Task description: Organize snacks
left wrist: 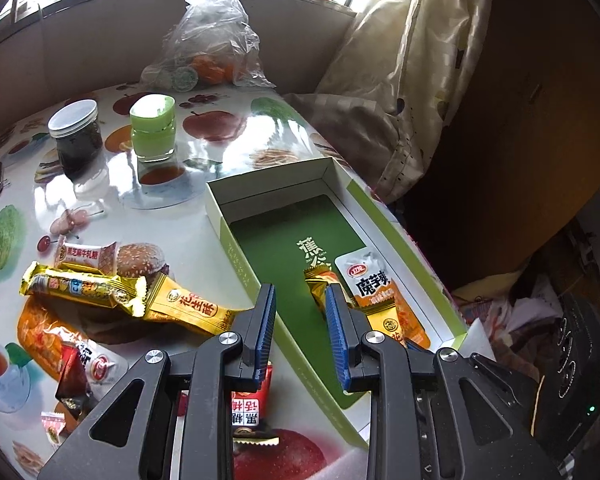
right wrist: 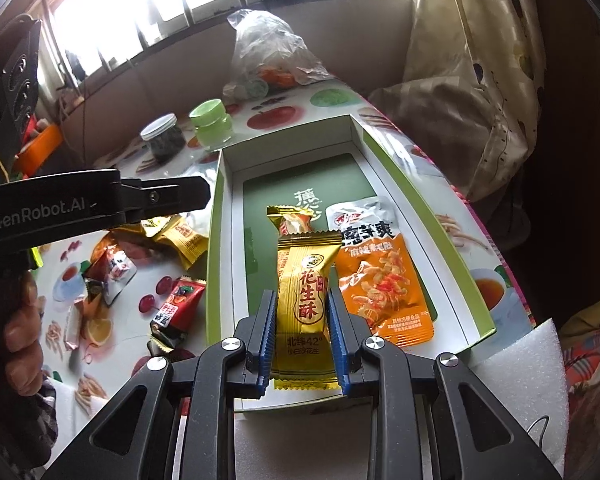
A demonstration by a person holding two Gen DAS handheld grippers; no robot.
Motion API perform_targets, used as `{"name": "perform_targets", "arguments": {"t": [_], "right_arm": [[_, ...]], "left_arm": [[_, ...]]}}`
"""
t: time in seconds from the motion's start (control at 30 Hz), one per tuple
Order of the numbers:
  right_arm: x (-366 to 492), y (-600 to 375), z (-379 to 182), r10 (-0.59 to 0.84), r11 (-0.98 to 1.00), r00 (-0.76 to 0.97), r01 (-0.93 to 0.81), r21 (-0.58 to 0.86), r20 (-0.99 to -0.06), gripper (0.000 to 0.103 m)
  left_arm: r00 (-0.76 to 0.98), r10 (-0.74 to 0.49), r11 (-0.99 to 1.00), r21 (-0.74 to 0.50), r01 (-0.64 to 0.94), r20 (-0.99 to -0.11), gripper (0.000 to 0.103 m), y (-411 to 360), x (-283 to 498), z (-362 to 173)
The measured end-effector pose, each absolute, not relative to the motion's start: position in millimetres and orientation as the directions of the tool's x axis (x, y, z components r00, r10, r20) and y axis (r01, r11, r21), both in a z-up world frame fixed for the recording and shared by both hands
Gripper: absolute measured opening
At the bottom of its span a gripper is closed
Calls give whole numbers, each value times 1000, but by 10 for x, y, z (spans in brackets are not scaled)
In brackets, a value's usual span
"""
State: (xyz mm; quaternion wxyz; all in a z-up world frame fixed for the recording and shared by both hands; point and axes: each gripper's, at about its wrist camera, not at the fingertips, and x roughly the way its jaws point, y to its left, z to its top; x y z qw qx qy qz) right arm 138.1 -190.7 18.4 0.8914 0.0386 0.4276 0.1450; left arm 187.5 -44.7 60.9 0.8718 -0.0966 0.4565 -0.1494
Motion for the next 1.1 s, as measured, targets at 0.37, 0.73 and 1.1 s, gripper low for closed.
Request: {"name": "perform_targets", "arguments": {"t": [0.37, 0.73, 1.1], "right_arm": [[1369, -1932, 182, 311, 950, 594, -230, 214, -742, 24], [1318, -1835, 176, 348, 936, 584, -259, 239, -733, 23], [1299, -1815, 181, 342, 938, 580, -262, 228, -739, 23]], "left_arm": [[547, -344, 938, -298, 175, -763, 27, -298, 1683, 605], [590, -193, 980, -178, 84, -784, 45, 504, 1222, 582], [557, -57, 998, -70, -3, -829, 50, 870, 971, 335]]}}
